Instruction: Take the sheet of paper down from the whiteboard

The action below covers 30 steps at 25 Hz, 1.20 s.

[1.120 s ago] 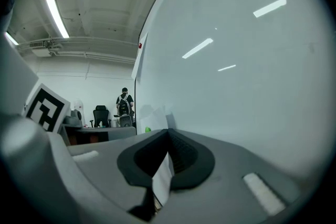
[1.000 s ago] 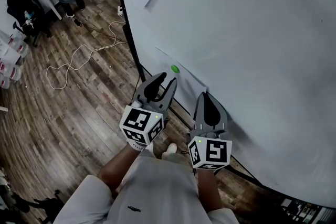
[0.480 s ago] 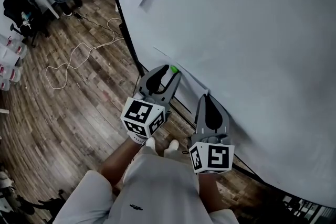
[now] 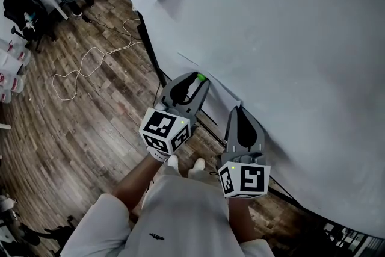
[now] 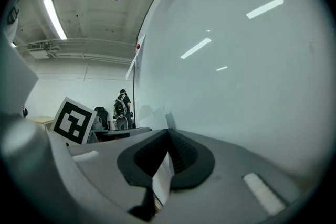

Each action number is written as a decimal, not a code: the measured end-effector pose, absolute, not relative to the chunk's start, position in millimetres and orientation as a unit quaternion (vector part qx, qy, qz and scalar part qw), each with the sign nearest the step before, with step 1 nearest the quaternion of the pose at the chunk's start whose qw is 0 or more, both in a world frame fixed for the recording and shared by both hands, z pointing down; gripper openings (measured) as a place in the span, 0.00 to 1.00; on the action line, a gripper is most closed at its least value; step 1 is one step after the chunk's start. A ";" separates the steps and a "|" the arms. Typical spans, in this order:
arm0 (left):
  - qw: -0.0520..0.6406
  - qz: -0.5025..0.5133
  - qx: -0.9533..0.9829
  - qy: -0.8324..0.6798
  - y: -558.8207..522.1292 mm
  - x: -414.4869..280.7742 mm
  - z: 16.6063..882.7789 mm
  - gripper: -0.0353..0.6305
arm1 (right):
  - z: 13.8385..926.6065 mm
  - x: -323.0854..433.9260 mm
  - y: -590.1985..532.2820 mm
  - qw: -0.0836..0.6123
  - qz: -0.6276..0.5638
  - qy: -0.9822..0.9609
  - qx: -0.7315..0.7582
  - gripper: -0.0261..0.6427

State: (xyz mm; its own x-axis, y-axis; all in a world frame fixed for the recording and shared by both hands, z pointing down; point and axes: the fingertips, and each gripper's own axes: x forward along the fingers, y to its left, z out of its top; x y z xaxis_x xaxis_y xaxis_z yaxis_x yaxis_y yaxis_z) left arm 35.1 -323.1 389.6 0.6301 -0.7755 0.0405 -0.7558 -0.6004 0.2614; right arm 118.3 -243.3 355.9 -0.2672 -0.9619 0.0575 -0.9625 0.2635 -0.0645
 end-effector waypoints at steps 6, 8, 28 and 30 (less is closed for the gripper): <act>0.132 -0.038 0.892 -0.430 -323.1 35.1 390.6 0.24 | 357.1 118.4 -243.5 0.000 0.044 -0.795 0.605 0.06; 0.133 -0.036 0.892 -0.431 -322.5 34.6 391.1 0.24 | 357.6 117.9 -242.9 0.000 0.042 -0.795 0.605 0.06; 0.124 -0.033 0.880 -0.457 -286.0 9.8 390.5 0.24 | 358.0 126.4 -222.5 -0.008 0.036 -0.788 0.615 0.06; 0.121 -0.037 0.878 -0.461 -277.1 0.5 386.6 0.24 | 355.5 124.6 -215.0 -0.007 0.030 -0.788 0.615 0.05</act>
State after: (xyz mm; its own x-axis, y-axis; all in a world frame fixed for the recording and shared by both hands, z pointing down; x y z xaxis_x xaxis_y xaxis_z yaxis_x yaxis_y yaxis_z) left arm 0.5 -277.1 386.6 0.5723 -0.8187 0.0471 -0.8010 -0.5458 0.2462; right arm 124.6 -215.0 355.5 -0.2434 -0.9695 0.0268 -0.9687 0.2417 -0.0563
